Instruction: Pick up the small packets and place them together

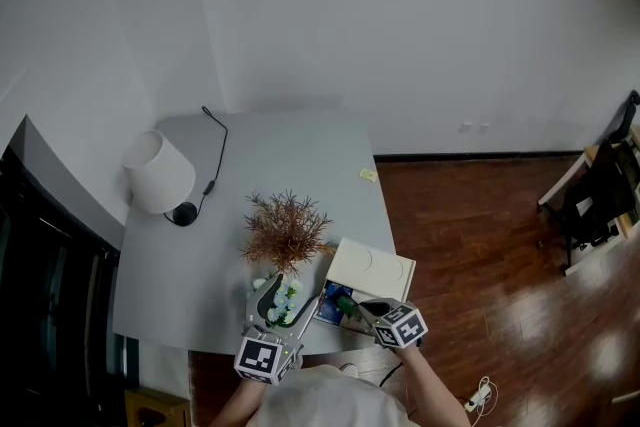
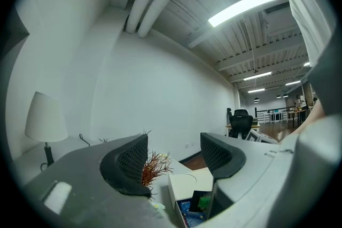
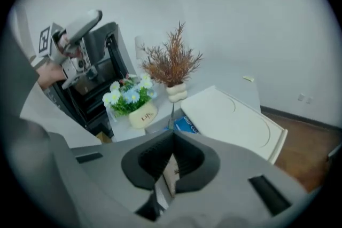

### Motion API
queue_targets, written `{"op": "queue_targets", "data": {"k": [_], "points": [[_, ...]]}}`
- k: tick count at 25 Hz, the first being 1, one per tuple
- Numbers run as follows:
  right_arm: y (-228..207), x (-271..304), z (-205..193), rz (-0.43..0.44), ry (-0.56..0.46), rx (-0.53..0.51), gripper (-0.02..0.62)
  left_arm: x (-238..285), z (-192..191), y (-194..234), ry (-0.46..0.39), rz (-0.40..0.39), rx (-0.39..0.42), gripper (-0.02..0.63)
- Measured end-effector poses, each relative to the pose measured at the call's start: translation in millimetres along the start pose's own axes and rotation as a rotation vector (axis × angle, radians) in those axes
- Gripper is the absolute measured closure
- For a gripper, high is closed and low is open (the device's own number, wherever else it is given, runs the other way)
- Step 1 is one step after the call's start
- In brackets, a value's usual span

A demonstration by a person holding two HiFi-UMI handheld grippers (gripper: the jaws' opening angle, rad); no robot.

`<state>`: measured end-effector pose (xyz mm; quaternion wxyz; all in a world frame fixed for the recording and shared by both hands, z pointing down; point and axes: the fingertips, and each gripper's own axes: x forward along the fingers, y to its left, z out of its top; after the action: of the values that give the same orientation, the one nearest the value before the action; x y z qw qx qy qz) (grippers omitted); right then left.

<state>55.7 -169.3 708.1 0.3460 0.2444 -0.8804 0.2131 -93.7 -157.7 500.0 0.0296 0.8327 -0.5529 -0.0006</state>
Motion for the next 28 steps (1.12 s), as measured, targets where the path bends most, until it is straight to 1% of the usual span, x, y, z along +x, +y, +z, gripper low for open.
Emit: {"op": "queue_targets", "data": {"k": [3, 6, 9, 11, 12, 14, 16, 18, 22, 24, 26, 28], "points": [[-2, -15, 32, 0.023, -0.156, 0.130, 0.592, 0, -1, 0, 0.002, -0.001, -0.004, 0.308], [-20, -21, 63, -0.017, -0.328, 0.245, 0.592, 0, 0, -1, 0.002, -0.010, -0.007, 0.308], [-46, -15, 79, -0.051, -0.474, 0.442, 0.594, 1, 3, -4, -0.008, -0.024, -0.008, 0.308], [-62, -6, 79, -0.063, -0.539, 0.585, 0.594, 2, 6, -7, -0.012, -0.035, 0.000, 0.308], [-68, 0, 77, -0.070, -0.557, 0.648, 0.594, 2, 7, -8, -0.012, -0.042, 0.004, 0.308], [-75, 12, 69, -0.084, -0.567, 0.755, 0.594, 2, 8, -10, -0.009, -0.052, 0.010, 0.308], [-80, 23, 58, -0.107, -0.558, 0.831, 0.594, 1, 7, -11, -0.008, -0.055, 0.011, 0.308], [-82, 34, 47, -0.136, -0.532, 0.877, 0.594, -1, 6, -10, -0.006, -0.055, 0.011, 0.308], [-81, 52, 27, -0.191, -0.457, 0.927, 0.592, -5, 5, -7, 0.002, -0.053, 0.019, 0.308], [-81, 56, 21, -0.240, -0.396, 0.904, 0.592, -7, 5, -6, 0.008, -0.050, 0.024, 0.308], [-82, 58, 16, -0.311, -0.304, 0.812, 0.551, -8, 6, -5, 0.012, -0.053, 0.032, 0.308], [-82, 55, 16, -0.365, -0.250, 0.699, 0.548, -8, 6, -4, 0.011, -0.056, 0.032, 0.308]]}}
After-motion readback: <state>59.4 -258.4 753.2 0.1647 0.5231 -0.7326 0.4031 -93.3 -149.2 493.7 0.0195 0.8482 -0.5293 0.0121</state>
